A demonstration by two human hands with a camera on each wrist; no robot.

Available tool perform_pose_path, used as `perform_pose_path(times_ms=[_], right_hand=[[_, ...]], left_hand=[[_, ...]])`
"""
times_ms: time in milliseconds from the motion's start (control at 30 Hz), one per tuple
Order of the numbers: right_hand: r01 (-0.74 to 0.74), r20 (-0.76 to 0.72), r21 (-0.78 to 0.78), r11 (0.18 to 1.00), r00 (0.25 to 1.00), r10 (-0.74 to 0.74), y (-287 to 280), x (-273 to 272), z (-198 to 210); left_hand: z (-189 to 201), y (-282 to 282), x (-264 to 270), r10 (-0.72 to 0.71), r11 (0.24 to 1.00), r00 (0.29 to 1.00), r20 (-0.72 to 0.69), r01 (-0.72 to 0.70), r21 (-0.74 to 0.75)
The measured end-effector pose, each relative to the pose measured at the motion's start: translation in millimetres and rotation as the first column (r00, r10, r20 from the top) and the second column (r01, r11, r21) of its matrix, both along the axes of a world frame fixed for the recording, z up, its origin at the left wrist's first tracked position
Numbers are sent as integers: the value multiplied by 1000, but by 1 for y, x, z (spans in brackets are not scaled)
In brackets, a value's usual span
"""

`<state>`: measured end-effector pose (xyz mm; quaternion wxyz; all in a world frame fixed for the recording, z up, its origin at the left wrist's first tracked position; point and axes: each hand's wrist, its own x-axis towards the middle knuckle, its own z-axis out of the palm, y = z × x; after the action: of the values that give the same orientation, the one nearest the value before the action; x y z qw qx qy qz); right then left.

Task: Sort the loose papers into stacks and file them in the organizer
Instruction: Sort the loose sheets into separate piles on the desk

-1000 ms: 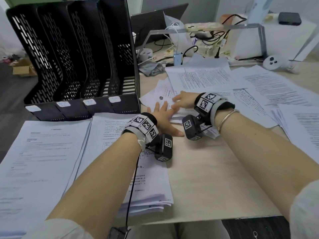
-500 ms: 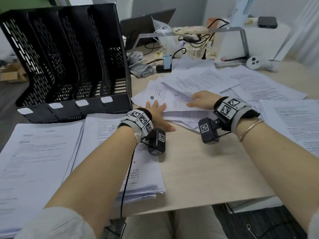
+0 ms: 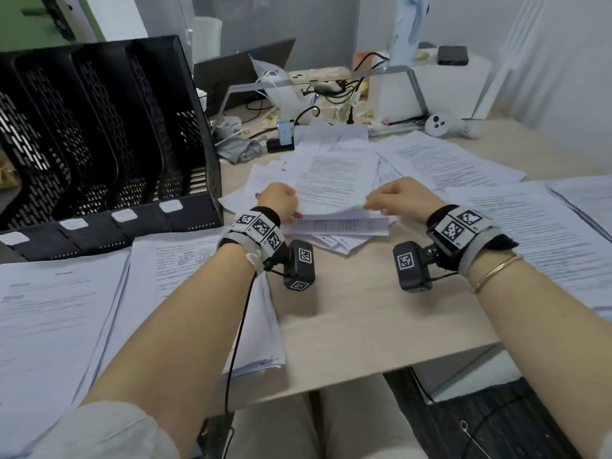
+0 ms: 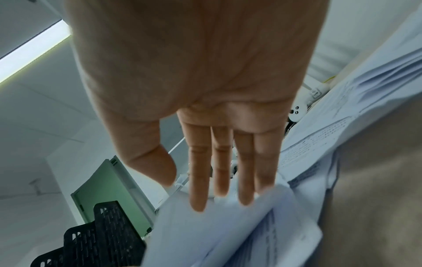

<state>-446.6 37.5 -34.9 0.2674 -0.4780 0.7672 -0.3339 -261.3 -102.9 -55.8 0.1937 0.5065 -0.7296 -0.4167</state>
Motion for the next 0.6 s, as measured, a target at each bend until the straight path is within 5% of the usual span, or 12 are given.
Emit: perform_pose_path(times_ms=[167, 267, 367, 467, 600], right_hand=[[164, -159, -19, 986, 973, -165, -2, -29, -1], [200, -242, 143, 969, 957, -162, -12, -43, -5], [190, -338, 287, 939, 937, -86, -22, -49, -8], [171, -390, 391, 904, 921, -6, -27, -54, -11], [192, -404, 450, 872, 915, 8, -32, -63, -21]], left_hand=[[0, -11, 2, 203, 977, 977, -58, -206, -53], [1, -13, 0, 240, 969, 961, 140, -227, -103], [7, -6, -7, 367, 915, 868, 336, -272, -298], [5, -4, -16, 258, 913, 841, 475, -52, -405], [-8, 0, -35, -152, 905, 778, 610, 357, -230]])
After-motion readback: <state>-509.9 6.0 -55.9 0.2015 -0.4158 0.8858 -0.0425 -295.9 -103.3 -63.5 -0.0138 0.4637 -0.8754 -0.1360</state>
